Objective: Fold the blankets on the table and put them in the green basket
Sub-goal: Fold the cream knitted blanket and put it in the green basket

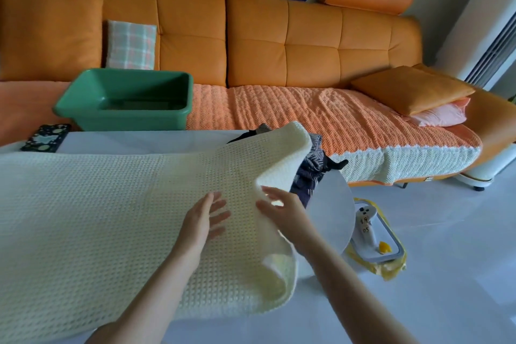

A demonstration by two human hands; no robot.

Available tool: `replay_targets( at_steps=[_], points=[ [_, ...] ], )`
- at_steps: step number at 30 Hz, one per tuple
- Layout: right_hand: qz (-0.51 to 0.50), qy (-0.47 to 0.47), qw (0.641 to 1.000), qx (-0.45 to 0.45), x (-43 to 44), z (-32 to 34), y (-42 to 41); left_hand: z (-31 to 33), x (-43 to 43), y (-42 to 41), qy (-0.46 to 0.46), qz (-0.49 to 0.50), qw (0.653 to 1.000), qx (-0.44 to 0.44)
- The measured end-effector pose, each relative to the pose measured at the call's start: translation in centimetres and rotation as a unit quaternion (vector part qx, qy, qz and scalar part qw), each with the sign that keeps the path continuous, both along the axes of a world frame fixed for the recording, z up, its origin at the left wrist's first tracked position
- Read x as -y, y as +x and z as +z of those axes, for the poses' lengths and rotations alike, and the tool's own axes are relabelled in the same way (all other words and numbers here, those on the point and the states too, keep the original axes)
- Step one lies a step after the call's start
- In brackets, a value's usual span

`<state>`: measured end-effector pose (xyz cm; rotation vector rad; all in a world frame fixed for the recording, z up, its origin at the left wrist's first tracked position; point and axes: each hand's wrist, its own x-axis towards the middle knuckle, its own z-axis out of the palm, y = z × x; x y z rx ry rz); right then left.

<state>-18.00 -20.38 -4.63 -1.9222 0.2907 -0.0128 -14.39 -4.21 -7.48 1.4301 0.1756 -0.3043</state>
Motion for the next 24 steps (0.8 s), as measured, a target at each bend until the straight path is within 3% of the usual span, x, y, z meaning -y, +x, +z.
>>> replay_targets(
  at_steps=[2,4,8,11,14,18,24],
  points=[
    [0.071,-0.010,0.997,-0.036,-3.9,-1.5,0.3,0.4,-1.0,-0.5,-0.022,-0.010,0.998,-0.066],
    [0.110,-0.036,0.991,-0.072,-6.5,-2.6,-0.4,-0.5,-2.0,-0.9,0.053,-0.044,0.995,-0.069],
    [0.035,0.000,0.999,-0.042,-5.7,-2.8,-0.5,-2.4,-3.1,-1.7,0.146,-0.044,0.988,-0.023],
    [-0.034,-0.103,0.994,0.032,-2.5,-2.3,1.3,-2.8,-2.7,-2.3,0.162,-0.058,0.985,0.006],
    [-0.055,-0.183,0.981,0.022,-0.5,-2.0,3.5,-2.6,-3.0,-2.9,0.181,-0.044,0.982,0.044],
    [0.018,-0.236,0.971,0.035,-1.7,-1.9,5.3,-0.7,-5.2,-4.0,0.217,0.014,0.969,0.116],
    [0.204,-0.189,0.958,0.074,-8.2,-2.0,6.3,1.8,-12.6,-5.4,0.249,0.147,0.944,0.160]
  ],
)
